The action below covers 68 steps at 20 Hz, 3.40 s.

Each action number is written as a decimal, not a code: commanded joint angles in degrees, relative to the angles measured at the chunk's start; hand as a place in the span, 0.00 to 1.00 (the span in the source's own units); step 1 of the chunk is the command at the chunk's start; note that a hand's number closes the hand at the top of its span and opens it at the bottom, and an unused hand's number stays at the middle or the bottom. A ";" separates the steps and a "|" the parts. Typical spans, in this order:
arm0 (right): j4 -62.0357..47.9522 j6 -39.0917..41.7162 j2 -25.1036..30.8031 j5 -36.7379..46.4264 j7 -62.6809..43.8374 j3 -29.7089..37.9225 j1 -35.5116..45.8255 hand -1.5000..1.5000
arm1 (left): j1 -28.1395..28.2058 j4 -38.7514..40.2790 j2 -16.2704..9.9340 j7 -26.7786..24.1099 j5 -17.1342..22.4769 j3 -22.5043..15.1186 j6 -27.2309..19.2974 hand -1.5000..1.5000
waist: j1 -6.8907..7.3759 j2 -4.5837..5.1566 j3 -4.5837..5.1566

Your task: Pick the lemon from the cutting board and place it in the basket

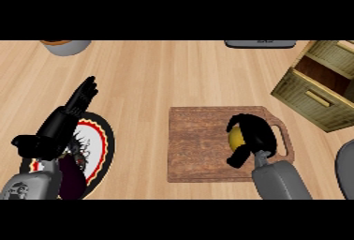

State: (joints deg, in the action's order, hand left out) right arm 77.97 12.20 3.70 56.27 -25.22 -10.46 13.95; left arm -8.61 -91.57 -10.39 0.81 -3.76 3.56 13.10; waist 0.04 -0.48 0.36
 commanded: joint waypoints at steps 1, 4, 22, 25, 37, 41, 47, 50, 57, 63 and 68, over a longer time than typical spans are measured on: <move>1.00 -0.78 -1.18 3.94 -0.19 -5.40 -4.25 1.00 | -1.64 2.56 -1.76 -1.52 1.09 2.34 1.59 0.50 | -0.14 0.46 -0.35; -2.82 -3.53 0.06 7.21 2.52 -6.73 -2.10 1.00 | 0.83 -0.18 -0.44 -0.06 0.27 0.51 1.17 0.50 | 0.18 0.46 -0.36; -0.04 -16.44 -3.70 -4.32 -26.25 -1.06 23.80 1.00 | -1.27 -1.57 0.25 2.76 -0.32 0.26 0.40 0.50 | 0.63 0.38 -0.40; 7.76 -21.20 -3.70 -4.36 -28.12 -0.05 29.60 1.00 | -1.96 0.87 0.72 0.73 -0.57 0.28 0.22 0.50 | 0.21 0.29 -0.36; 17.33 -13.45 -3.12 4.41 -43.13 5.27 42.01 1.00 | -0.31 -0.31 -0.05 0.17 -0.77 0.90 0.79 0.50 | 0.07 0.31 -0.33; 17.46 -8.52 -1.10 8.30 -44.90 5.06 42.93 1.00 | -0.78 -3.71 1.20 3.82 -0.56 -0.21 0.04 0.50 | -0.07 0.15 -0.34; 11.12 -10.09 4.76 5.94 -39.31 15.04 46.83 1.00 | -1.86 -1.10 -0.29 2.32 0.97 1.51 2.04 0.50 | 0.17 0.41 -0.34; 1.86 -12.97 7.01 7.53 -37.27 17.91 51.69 1.00 | -2.02 0.46 1.50 1.58 -1.59 -0.24 0.01 0.50 | 0.52 0.59 -0.32; -8.78 -22.25 16.34 7.47 -28.57 26.44 53.91 1.00 | -2.66 0.84 0.23 0.95 0.55 1.83 1.52 0.50 | 0.77 0.83 -0.34; -15.14 -26.55 20.34 7.98 -26.92 28.82 55.23 1.00 | 0.39 1.30 1.37 -2.26 -2.87 -0.14 0.10 0.50 | 0.66 0.62 -0.33; -21.79 -28.88 25.92 1.83 -18.06 34.13 51.79 1.00 | -4.01 6.59 -0.82 -3.14 -0.80 3.21 1.51 0.50 | 0.40 0.78 -0.35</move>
State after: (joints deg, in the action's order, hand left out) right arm 60.47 -14.30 26.70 61.08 -47.75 20.88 66.87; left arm -11.43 -88.25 -10.17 -0.48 -4.63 5.35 14.24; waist 0.58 0.25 0.01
